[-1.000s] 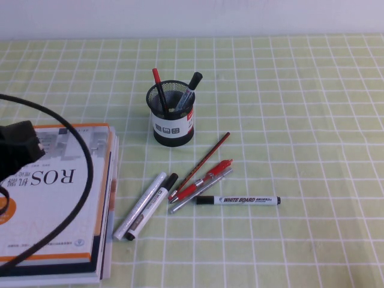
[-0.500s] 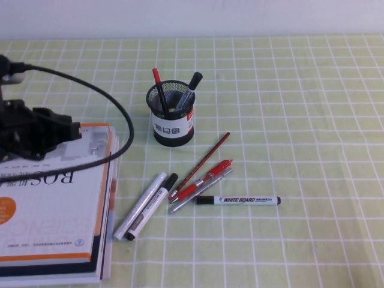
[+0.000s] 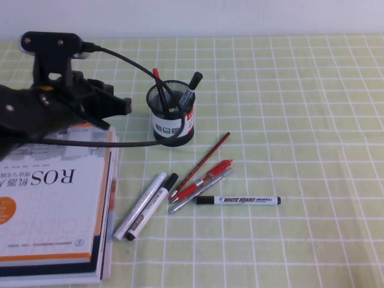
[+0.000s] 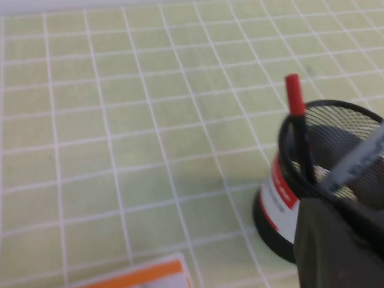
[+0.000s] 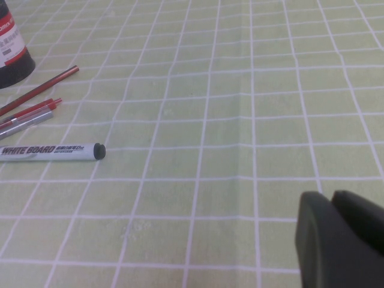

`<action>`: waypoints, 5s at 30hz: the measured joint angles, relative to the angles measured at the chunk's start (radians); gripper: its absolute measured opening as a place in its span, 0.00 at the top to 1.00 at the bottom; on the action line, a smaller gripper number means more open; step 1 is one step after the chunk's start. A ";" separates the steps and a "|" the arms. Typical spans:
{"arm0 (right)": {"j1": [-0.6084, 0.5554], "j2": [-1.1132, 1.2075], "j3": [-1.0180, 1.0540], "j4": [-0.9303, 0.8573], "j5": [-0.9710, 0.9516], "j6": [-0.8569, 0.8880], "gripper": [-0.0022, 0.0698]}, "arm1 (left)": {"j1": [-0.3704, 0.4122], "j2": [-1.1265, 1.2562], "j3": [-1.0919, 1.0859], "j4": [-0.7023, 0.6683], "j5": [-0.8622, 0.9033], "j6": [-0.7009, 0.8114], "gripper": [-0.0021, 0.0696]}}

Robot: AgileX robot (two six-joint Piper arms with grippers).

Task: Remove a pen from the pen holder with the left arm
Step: Pick up the pen from the pen holder, then place the pen on the table

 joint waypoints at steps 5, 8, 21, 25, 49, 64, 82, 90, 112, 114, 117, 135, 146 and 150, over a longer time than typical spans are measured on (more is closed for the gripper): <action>0.000 0.000 0.000 0.000 0.000 0.000 0.99 | -0.034 0.073 0.000 0.193 -0.185 -0.192 0.97; 0.000 0.000 0.000 0.000 0.000 0.000 0.99 | -0.034 0.107 0.000 0.378 -0.278 -0.404 0.95; 0.000 0.000 0.000 0.000 0.000 0.000 0.99 | -0.034 0.250 -0.020 0.866 -0.524 -1.067 0.45; 0.000 0.000 0.000 0.000 0.000 0.000 0.99 | -0.035 0.292 -0.070 0.906 -0.518 -1.208 0.43; 0.000 0.000 0.000 0.000 0.000 0.000 0.99 | -0.040 0.520 -0.438 1.057 -0.275 -1.452 0.42; 0.000 0.000 0.000 0.000 0.000 0.000 0.99 | -0.056 0.578 -0.508 1.202 -0.247 -1.529 0.42; 0.000 0.000 0.000 0.000 0.000 0.000 0.99 | -0.056 0.610 -0.509 1.219 -0.252 -1.537 0.51; 0.000 0.000 0.000 0.000 0.000 0.000 0.99 | -0.056 0.612 -0.509 1.221 -0.252 -1.549 0.79; 0.000 0.000 0.000 0.000 0.000 0.000 0.99 | -0.056 0.411 -0.509 1.350 -0.113 -1.552 0.94; 0.000 0.000 0.000 0.000 0.000 0.000 0.99 | -0.059 0.362 -0.509 1.369 -0.071 -1.548 0.94; 0.000 0.000 0.000 0.000 0.000 0.000 0.99 | -0.072 0.294 -0.509 1.374 0.008 -1.517 0.94; 0.000 0.000 0.000 0.000 0.000 0.000 0.99 | -0.203 0.053 -0.509 0.913 0.461 -0.926 0.94; 0.000 0.000 0.000 0.000 0.000 0.000 0.99 | -0.208 0.095 -0.509 0.650 0.874 -0.633 0.94; 0.000 0.000 0.000 0.000 0.000 0.000 0.99 | -0.212 0.164 -0.509 0.668 0.895 -0.632 0.94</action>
